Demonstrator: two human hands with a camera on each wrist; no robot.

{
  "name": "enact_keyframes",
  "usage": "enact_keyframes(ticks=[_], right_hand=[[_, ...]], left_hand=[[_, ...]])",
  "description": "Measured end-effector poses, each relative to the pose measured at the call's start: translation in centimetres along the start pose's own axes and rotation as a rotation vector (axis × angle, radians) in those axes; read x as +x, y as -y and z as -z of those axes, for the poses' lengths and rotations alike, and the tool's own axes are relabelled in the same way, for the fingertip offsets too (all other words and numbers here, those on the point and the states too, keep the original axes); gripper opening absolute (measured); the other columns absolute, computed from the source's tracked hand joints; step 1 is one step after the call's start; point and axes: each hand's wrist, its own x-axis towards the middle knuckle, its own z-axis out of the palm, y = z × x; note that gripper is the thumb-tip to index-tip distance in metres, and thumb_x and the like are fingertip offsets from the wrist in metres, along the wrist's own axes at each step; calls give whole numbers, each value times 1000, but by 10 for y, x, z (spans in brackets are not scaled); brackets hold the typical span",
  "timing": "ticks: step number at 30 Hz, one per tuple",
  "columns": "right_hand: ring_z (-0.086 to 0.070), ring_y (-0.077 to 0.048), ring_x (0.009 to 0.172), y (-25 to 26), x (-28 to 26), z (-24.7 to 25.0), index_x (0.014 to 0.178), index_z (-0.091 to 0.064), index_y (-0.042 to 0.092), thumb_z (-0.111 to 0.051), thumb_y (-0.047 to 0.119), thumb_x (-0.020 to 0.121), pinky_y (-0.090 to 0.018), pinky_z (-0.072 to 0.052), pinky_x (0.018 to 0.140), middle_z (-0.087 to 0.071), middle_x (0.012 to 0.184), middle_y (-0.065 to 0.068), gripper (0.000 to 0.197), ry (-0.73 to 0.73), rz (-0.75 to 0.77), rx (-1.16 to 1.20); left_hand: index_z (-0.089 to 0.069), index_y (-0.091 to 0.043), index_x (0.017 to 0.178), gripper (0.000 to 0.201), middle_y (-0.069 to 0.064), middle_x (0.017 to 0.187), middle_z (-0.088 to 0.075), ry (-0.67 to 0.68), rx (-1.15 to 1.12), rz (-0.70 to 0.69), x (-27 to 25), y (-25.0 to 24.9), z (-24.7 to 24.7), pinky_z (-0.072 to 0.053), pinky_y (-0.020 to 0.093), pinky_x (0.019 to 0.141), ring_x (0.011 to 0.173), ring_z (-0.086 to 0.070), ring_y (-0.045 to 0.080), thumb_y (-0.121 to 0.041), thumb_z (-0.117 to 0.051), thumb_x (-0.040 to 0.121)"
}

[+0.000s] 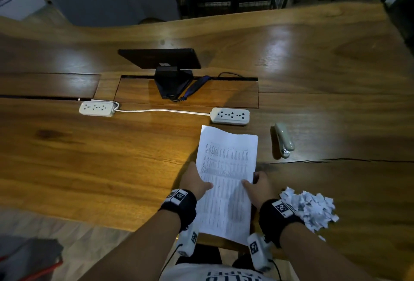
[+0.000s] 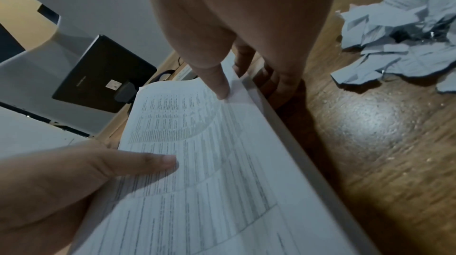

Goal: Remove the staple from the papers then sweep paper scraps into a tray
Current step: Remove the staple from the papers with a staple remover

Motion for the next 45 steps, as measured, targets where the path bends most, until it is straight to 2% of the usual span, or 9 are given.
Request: enact_keyframes(ticks=[6, 12, 16, 22, 25, 29, 33, 37, 45], right_hand=[[-72, -30, 101, 11, -12, 25, 122, -57, 8, -77, 9, 88, -47, -60, 87, -73, 115, -14, 40, 94, -108, 452], [-67, -40, 121, 64, -57, 78, 134, -63, 7, -77, 20, 91, -60, -50, 103, -70, 132, -18, 47, 612, 10, 748], [-72, -16, 111, 103, -94, 96, 126, -67, 21, -77, 20, 89, -43, -58, 91, -76, 120, 2, 38, 432, 334, 525], [-71, -6, 103, 104, -90, 82, 118, -68, 29, -69, 28, 95, -27, -61, 83, -75, 102, 9, 24, 102, 628, 348], [-68, 7, 103, 88, -74, 66, 108, -61, 41, -66, 17, 98, -8, -52, 81, -65, 99, 22, 26, 3, 693, 176], [-68, 4, 93, 68, -48, 63, 108, -66, 24, -73, 28, 95, -41, -60, 86, -69, 96, 13, 16, -60, 496, 152], [-70, 0, 101, 68, -41, 77, 118, -70, 24, -82, 26, 87, -35, -59, 89, -76, 107, 9, 33, 6, 474, 204], [-68, 12, 85, 68, -42, 88, 103, -68, 37, -85, 24, 83, -10, -56, 70, -73, 94, 12, 29, 54, 476, 169], [-71, -7, 93, 55, -29, 85, 110, -65, 32, -75, 30, 93, -31, -58, 80, -74, 98, 7, 20, 53, 488, 111]], left_hand=[[-57, -31, 144, 92, -3, 130, -77, 198, -464, -99, -53, -19, 50, -62, 57, 100, 121, -74, 22, -28, -104, 65], [-69, -10, 134, 52, 8, 128, -80, 401, -464, -215, -87, -51, 103, -63, 52, 100, 119, -77, 27, -11, -88, 86], [-76, -12, 123, 41, 5, 123, -81, 312, -523, -291, -96, -70, 119, -62, 49, 103, 117, -77, 22, -5, -87, 84], [-68, -36, 112, 43, -11, 106, -76, 171, -573, -391, -83, -80, 94, -58, 7, 70, 92, -72, -12, -4, -83, 89], [-65, -47, 102, 41, -18, 102, -72, 73, -444, -397, -71, -69, 63, -60, 11, 75, 97, -73, -2, -11, -82, 93], [-70, -43, 97, 27, -20, 98, -73, 57, -377, -347, -58, -66, 51, -56, 8, 79, 97, -73, 9, -18, -81, 95], [-70, -55, 104, 48, -27, 103, -75, 94, -268, -418, -58, -72, 71, -59, 17, 90, 100, -69, -14, -19, -93, 81], [-75, -43, 117, 51, -5, 126, -75, 290, -338, -454, -61, -85, 106, -64, 37, 100, 120, -72, 9, -10, -91, 81], [-65, -41, 128, 38, -14, 115, -74, 170, -26, -491, -55, -110, 95, -60, 30, 99, 109, -70, -4, -36, -81, 94]])
